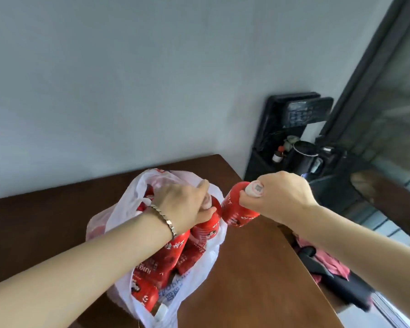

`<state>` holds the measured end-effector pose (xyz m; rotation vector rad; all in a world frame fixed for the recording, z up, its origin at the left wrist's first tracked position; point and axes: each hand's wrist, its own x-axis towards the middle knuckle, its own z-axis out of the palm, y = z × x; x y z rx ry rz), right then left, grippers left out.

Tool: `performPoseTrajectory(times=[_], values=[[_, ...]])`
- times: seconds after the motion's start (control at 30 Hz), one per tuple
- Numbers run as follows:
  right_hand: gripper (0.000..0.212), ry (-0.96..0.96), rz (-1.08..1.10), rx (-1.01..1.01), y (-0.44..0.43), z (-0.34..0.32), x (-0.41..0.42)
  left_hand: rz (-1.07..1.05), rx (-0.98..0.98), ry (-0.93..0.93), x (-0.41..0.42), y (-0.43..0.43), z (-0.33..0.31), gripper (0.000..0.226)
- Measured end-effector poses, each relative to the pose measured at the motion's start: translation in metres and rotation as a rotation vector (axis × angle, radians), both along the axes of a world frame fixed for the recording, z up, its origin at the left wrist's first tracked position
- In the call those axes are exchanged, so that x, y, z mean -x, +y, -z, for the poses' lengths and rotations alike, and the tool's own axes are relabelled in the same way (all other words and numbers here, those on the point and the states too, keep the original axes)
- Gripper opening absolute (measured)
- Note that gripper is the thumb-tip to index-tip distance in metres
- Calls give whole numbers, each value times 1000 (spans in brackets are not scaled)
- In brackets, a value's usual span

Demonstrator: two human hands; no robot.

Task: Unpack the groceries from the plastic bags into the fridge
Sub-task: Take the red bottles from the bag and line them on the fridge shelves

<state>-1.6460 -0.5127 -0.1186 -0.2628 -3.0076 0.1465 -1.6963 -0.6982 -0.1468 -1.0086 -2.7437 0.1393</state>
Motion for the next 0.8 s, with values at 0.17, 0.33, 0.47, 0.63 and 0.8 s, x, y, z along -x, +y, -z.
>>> performPoseTrajectory(times=[0.17, 0.33, 0.47, 0.63, 0.8], values=[[48, 33, 211, -49, 19, -22, -64, 271, -50, 10, -22, 42, -43, 32], [45, 16, 481, -113, 69, -42, -157, 577, -12, 38, -76, 123, -57, 43], [42, 23, 683, -194, 114, -49, -243, 801, 5, 115, -136, 187, -62, 47], [46, 13, 966, -243, 150, -57, -404, 1110, 7, 153, -262, 279, -73, 56], [49, -18, 1175, -260, 167, -63, -580, 1340, -42, 65, -428, 364, -79, 45]])
